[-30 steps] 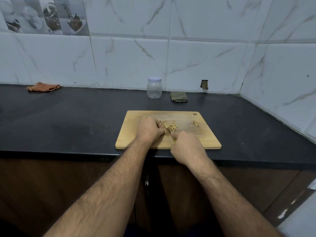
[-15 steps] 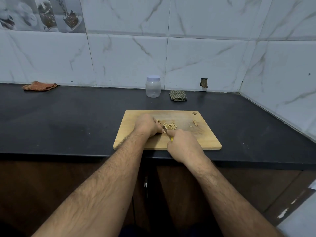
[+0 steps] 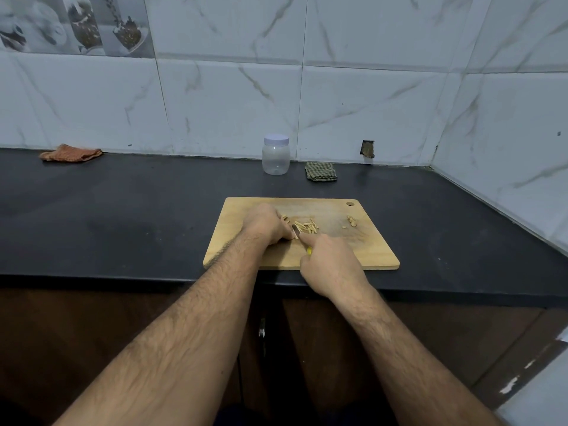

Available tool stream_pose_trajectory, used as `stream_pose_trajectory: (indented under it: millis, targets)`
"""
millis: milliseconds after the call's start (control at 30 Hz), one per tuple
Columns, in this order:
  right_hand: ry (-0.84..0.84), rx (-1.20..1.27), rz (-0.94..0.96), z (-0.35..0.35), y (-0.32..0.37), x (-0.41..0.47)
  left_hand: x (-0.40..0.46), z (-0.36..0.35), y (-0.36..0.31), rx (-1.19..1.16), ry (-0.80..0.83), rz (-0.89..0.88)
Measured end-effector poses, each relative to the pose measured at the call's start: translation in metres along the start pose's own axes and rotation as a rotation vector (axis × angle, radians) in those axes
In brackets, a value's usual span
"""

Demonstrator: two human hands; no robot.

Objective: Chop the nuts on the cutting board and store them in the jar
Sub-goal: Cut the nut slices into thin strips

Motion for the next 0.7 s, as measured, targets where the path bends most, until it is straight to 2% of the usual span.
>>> stream_pose_trajectory:
  millis: [533,700]
  targets:
    - [0.115,-0.015,-0.039,-0.0018,0.0035,0.0073,0.0036,-0.0019,0.0021,0.006,-0.011,0.032]
    - [0.1,0.013,-0.037,0.0001,-0.0016,0.002,0.0007,-0.0007,0.0005,0.021,-0.015,0.036]
Point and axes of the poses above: each hand's wrist, its own x-axis towards the middle knuckle, its own z-axis out of the back of the hand, y = z × x, the point moved 8 cm from there along x, towards the middle knuckle, and after that the axes turned 12 degrees about -y, right-handed, at the moved point
